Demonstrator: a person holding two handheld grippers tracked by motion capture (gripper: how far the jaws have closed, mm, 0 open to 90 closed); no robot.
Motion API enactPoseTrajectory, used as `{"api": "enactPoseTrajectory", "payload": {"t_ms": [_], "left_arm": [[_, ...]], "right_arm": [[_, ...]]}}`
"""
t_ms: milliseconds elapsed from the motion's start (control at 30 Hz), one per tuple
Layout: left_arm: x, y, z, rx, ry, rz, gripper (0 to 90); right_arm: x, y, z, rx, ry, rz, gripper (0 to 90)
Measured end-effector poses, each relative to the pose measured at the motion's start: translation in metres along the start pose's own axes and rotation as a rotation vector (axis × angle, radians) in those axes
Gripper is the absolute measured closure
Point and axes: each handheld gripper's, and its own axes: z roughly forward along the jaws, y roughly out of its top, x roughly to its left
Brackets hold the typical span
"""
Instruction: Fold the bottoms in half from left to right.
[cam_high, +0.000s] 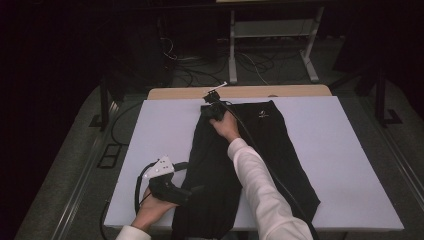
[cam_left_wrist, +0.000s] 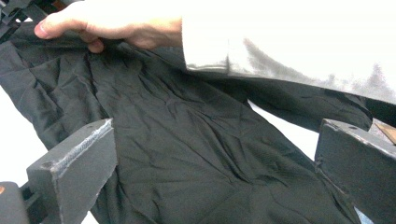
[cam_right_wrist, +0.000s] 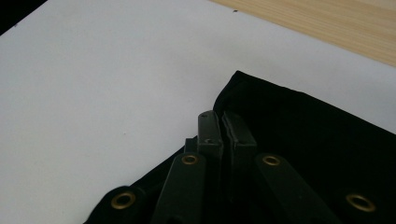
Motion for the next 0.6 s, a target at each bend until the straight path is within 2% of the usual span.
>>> {"api": "enactPoseTrajectory", "payload": {"t_ms": [133, 233, 367, 600], "left_arm": [[0.0, -0.001, 0.0, 0.007, 0.008, -0.002, 0.0], [0.001, -0.001, -0.001, 0.012, 0.024, -0.009, 0.0], [0.002, -0.003, -0.004, 0.013, 0.048, -0.039, 0.0], [0.005, -0.007, -0.006, 0.05, 0.081, -0.086, 0.0]], "right_arm": [[0.003, 0.001, -0.003, -0.007, -0.017, -0.019, 85.9], [0.006, 0.001, -0.007, -0.023, -0.022, -0.016, 86.1], [0.009, 0.0, -0.012, -0.031, -0.038, -0.03, 86.1], [0.008, -0.002, -0.022, -0.075, -0.024, 0.001, 86.2]]}}
